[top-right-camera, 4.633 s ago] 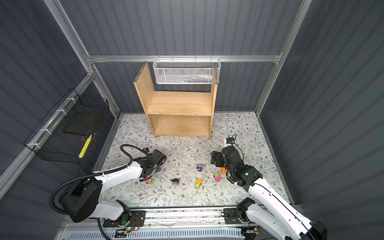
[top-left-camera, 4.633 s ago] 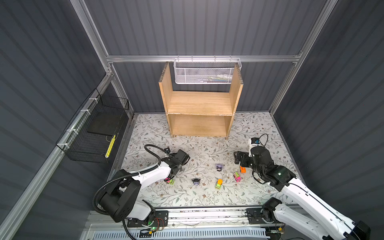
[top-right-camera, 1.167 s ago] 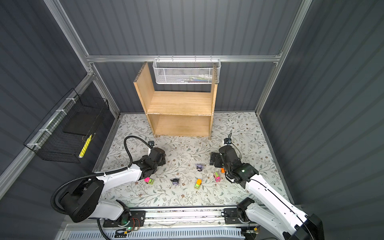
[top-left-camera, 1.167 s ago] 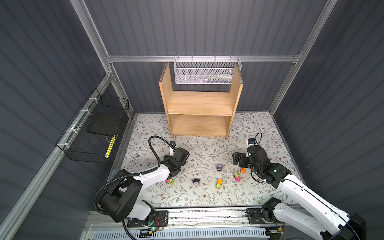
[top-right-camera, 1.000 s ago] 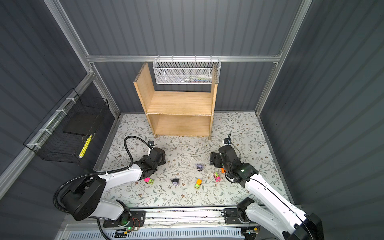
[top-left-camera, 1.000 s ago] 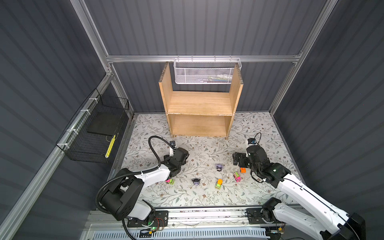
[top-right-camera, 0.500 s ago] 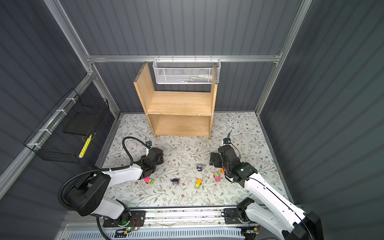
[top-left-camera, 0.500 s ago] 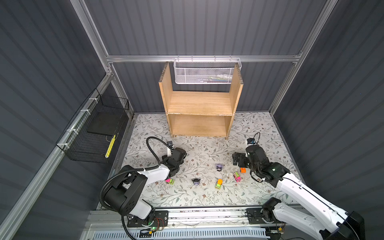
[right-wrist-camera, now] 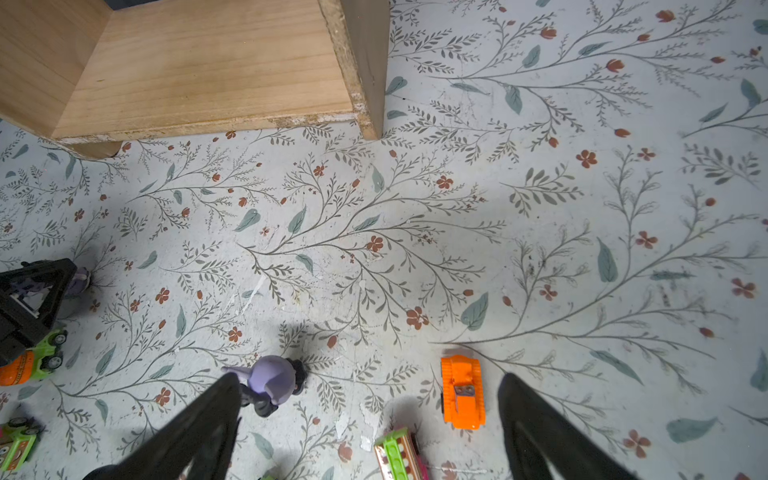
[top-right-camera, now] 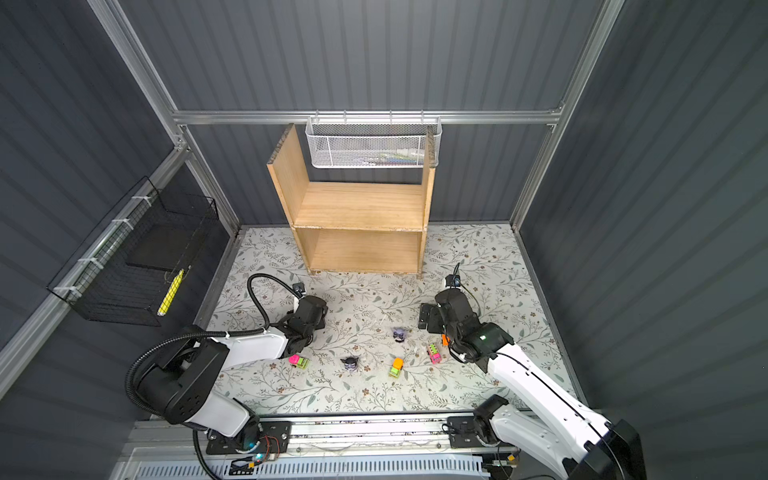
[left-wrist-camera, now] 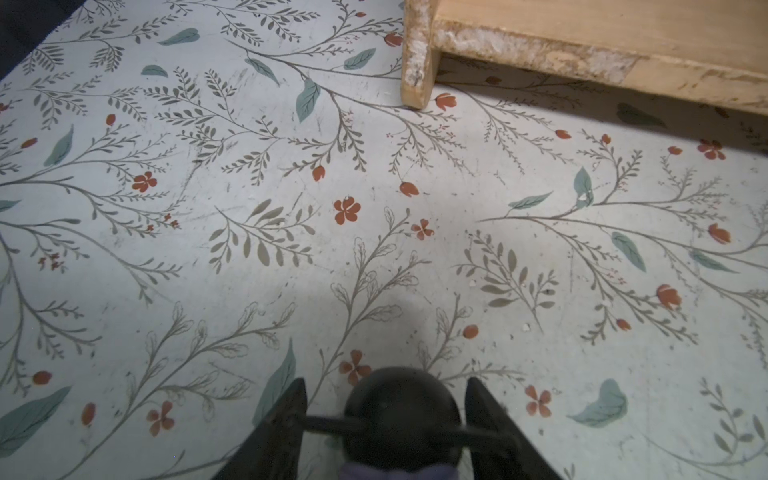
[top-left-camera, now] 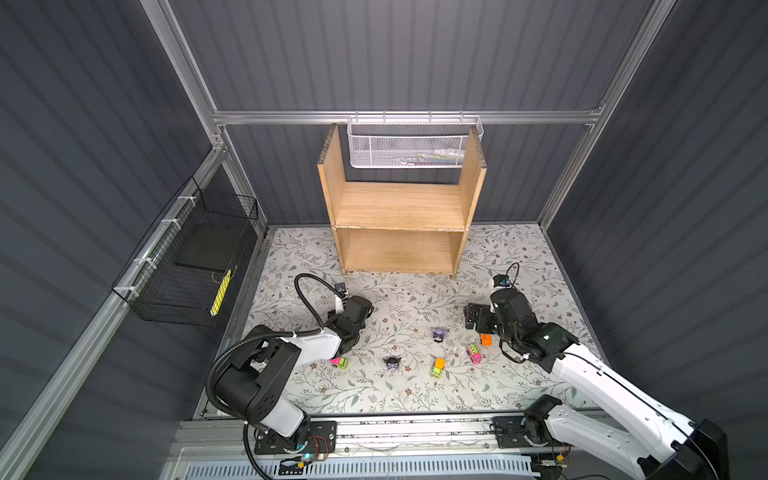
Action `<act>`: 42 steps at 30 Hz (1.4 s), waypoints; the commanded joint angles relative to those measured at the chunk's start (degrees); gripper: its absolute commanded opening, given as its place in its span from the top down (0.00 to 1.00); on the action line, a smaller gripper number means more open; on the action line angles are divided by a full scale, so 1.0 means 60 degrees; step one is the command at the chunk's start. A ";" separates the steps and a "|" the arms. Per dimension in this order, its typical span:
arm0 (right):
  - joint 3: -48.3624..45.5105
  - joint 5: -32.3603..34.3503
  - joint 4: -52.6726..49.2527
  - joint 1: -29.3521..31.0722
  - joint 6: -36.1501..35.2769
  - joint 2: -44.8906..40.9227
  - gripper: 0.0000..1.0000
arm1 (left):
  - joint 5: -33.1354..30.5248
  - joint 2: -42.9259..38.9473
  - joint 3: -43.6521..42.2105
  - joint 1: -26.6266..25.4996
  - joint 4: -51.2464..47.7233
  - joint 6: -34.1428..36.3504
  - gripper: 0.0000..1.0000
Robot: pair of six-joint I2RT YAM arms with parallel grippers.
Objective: Place and organize the plastic toys onto the shelf
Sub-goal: 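Close the left gripper on the cat toy and lift it, then carry the cat toy with the left gripper toward the lower shelf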
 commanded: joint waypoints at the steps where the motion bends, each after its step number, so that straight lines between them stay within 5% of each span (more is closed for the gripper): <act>1: 0.0311 0.0102 0.0014 -0.0020 -0.0089 0.0075 0.05 | -0.0019 0.0119 0.0007 0.0089 0.0126 0.0185 0.41; 12: 0.0313 0.0133 0.0009 -0.0024 -0.0124 0.0133 0.05 | 0.0079 0.0308 0.0235 0.0148 0.0024 0.0304 0.57; 42: 0.0453 0.0058 0.0118 -0.0017 -0.0156 0.0192 0.05 | 0.0360 -0.1222 0.0253 0.0155 0.0048 0.1116 0.74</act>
